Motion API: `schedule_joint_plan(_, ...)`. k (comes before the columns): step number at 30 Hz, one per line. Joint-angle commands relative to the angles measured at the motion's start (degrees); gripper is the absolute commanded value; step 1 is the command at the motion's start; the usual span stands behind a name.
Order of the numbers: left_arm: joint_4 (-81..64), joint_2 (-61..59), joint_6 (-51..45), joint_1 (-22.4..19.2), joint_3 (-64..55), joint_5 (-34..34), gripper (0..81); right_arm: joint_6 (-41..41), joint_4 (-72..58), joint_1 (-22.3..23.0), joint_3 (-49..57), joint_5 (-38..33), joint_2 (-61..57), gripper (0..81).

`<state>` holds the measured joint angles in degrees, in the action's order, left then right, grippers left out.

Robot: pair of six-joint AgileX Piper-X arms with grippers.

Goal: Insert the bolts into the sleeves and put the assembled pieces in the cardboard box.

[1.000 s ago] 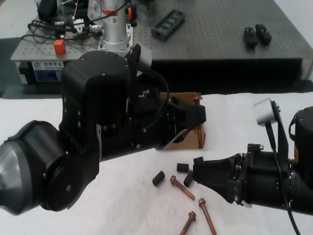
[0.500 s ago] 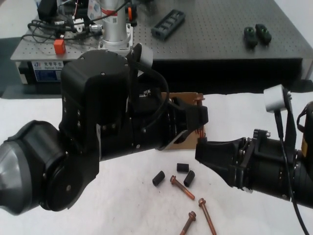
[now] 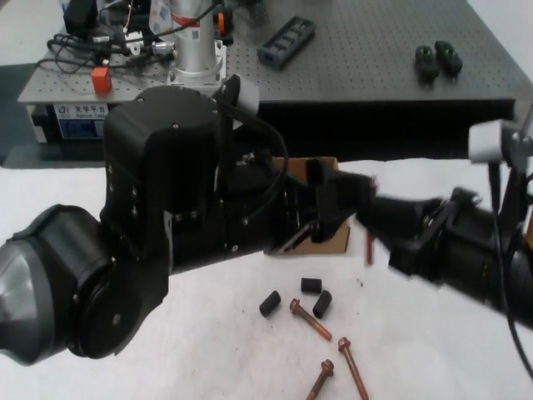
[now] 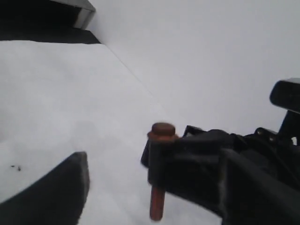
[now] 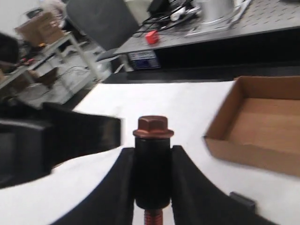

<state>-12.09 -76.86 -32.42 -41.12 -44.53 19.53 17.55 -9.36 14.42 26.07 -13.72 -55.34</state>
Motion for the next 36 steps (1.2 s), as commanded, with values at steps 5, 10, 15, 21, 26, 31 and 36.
schedule_joint_plan(5, 5.33, 0.66, 5.31, 0.26, 0.12, -4.94, 48.3, -8.47, 5.64, -4.35, 12.85, 6.76, -16.89, 5.9)
schedule_joint_plan(10, 12.09, 0.46, 15.35, 0.48, 0.12, -15.33, 48.4, -12.31, 12.68, -4.33, 30.34, 8.89, -35.95, 5.9)
schedule_joint_plan(15, 17.03, -2.88, 22.96, 1.90, -0.54, -16.39, 45.6, -13.30, 23.84, -4.11, 47.58, 8.85, -51.78, 5.9)
schedule_joint_plan(21, 27.85, -13.04, 32.42, 2.11, -6.08, -14.55, 44.0, -13.73, 35.92, -4.11, 61.59, 9.03, -63.75, 5.9)
schedule_joint_plan(26, 35.16, -22.26, 35.50, 2.36, -13.86, -14.65, 44.0, -13.73, 39.87, -4.11, 65.30, 8.64, -67.25, 9.0)
schedule_joint_plan(31, 41.00, -29.84, 41.33, 2.97, -22.38, -15.10, 44.0, -13.73, 40.29, -4.48, 65.33, 6.49, -66.43, 34.9)
schedule_joint_plan(36, 48.07, -34.34, 44.76, 4.64, -30.49, -17.90, 44.0, -13.73, 43.77, -5.43, 65.33, 4.04, -62.98, 30.8)
